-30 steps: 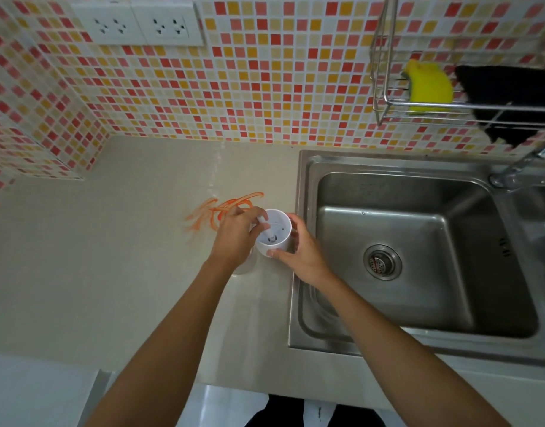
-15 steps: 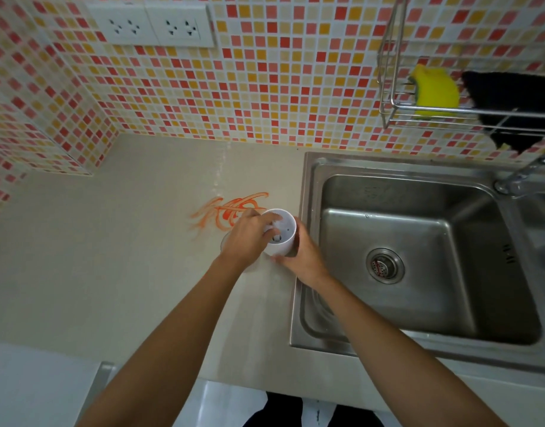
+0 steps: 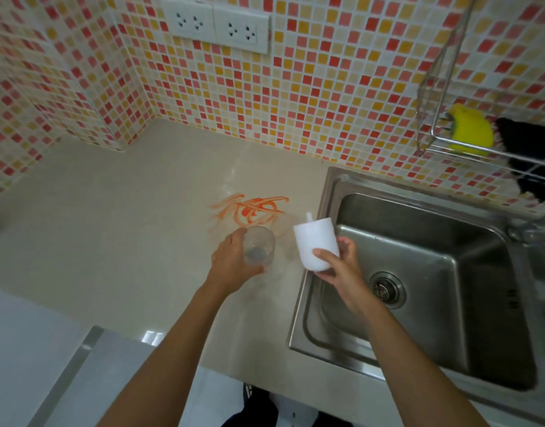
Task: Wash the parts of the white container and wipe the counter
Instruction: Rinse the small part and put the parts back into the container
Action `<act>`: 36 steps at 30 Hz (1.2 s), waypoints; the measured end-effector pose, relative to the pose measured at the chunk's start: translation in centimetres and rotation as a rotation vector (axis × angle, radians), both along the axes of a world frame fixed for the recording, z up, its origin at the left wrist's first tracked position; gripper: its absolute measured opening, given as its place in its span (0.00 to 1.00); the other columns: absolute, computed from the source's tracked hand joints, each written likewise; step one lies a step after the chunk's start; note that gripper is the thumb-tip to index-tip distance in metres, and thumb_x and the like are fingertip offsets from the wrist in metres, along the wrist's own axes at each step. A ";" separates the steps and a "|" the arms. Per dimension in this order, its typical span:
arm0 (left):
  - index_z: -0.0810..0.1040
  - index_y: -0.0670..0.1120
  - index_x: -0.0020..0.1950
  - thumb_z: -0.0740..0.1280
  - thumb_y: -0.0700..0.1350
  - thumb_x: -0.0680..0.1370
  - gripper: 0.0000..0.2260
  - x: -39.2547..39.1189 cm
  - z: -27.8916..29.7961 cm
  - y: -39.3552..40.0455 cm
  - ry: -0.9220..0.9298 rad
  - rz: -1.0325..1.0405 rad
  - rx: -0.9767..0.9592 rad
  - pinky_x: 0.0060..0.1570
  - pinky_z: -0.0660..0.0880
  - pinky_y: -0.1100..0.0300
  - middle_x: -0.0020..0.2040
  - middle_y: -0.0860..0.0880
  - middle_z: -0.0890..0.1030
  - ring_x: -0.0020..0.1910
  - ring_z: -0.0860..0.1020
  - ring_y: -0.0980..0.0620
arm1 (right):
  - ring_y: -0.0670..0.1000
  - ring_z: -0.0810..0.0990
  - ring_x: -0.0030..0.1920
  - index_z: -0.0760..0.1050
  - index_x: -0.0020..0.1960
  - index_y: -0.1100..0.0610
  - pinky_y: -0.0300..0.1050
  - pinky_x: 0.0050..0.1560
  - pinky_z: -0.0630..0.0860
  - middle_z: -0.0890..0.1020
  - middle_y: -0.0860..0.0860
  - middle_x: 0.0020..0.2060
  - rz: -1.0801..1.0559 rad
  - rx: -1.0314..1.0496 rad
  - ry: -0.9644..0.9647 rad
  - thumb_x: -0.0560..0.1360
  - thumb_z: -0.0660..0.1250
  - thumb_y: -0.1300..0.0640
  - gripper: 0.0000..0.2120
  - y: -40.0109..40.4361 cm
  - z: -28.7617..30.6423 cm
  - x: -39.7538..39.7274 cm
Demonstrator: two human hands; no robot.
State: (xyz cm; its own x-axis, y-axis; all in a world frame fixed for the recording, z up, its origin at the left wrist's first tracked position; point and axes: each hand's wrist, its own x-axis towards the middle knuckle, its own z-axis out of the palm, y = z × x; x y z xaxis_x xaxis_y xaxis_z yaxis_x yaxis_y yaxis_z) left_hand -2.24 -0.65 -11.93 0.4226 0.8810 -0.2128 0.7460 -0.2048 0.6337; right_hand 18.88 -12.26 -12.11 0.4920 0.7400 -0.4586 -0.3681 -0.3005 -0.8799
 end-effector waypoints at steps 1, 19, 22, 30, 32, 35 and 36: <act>0.63 0.46 0.72 0.80 0.53 0.64 0.42 0.0 -0.2 0.0 -0.055 0.021 -0.008 0.64 0.69 0.49 0.67 0.45 0.72 0.65 0.72 0.44 | 0.58 0.77 0.58 0.66 0.63 0.51 0.63 0.58 0.77 0.74 0.55 0.62 -0.034 0.007 0.130 0.70 0.74 0.57 0.26 -0.3 0.3 0.4; 0.67 0.48 0.71 0.81 0.48 0.64 0.40 2.3 -1.7 -3.6 -0.343 -0.033 -0.115 0.61 0.70 0.59 0.66 0.48 0.72 0.62 0.72 0.51 | 0.48 0.71 0.61 0.68 0.66 0.37 0.47 0.58 0.74 0.71 0.44 0.62 0.333 0.003 -0.800 0.67 0.77 0.52 0.32 0.8 7.0 -1.7; 0.69 0.48 0.68 0.81 0.47 0.63 0.37 2.0 -1.8 -3.5 -0.352 -0.031 -0.141 0.57 0.74 0.58 0.63 0.49 0.74 0.59 0.74 0.51 | 0.49 0.66 0.63 0.62 0.69 0.37 0.47 0.60 0.70 0.69 0.43 0.63 0.545 -0.019 -1.054 0.64 0.75 0.46 0.38 2.0 7.5 -3.4; 0.64 0.45 0.73 0.73 0.35 0.72 0.32 0.6 -1.5 -2.8 -0.478 -0.003 -0.353 0.59 0.77 0.51 0.65 0.45 0.74 0.61 0.76 0.46 | 0.51 0.64 0.63 0.62 0.73 0.43 0.46 0.62 0.68 0.67 0.46 0.66 0.674 -0.038 -1.264 0.66 0.73 0.45 0.38 3.1 5.3 -4.7; 0.65 0.45 0.72 0.74 0.36 0.71 0.33 0.6 -1.5 -2.8 -0.494 -0.006 -0.355 0.58 0.78 0.52 0.64 0.46 0.75 0.60 0.77 0.46 | 0.51 0.64 0.63 0.61 0.73 0.41 0.44 0.61 0.67 0.67 0.46 0.65 0.644 -0.031 -1.218 0.66 0.74 0.45 0.39 2.8 4.2 -4.7; 0.67 0.46 0.71 0.76 0.37 0.69 0.33 0.7 -1.6 -2.9 -0.509 -0.001 -0.341 0.54 0.78 0.62 0.62 0.48 0.76 0.58 0.78 0.49 | 0.49 0.64 0.64 0.60 0.72 0.39 0.43 0.62 0.66 0.66 0.46 0.65 0.596 -0.021 -1.117 0.66 0.75 0.46 0.39 2.4 2.9 -4.8; 0.68 0.46 0.70 0.76 0.38 0.69 0.32 0.7 -1.6 -3.0 -0.510 -0.004 -0.329 0.52 0.77 0.66 0.62 0.49 0.77 0.57 0.78 0.50 | 0.49 0.64 0.64 0.59 0.72 0.38 0.44 0.62 0.66 0.66 0.45 0.66 0.592 -0.027 -1.099 0.66 0.75 0.46 0.40 2.3 2.6 -4.9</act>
State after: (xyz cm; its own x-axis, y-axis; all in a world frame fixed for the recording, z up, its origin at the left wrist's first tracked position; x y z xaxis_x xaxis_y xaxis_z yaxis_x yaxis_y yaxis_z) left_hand -1.49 -3.68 -13.55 0.5458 0.8019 -0.2430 0.3308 0.0603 0.9418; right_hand 13.97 -10.00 -9.47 0.2189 0.9752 -0.0340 0.7554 -0.1914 -0.6267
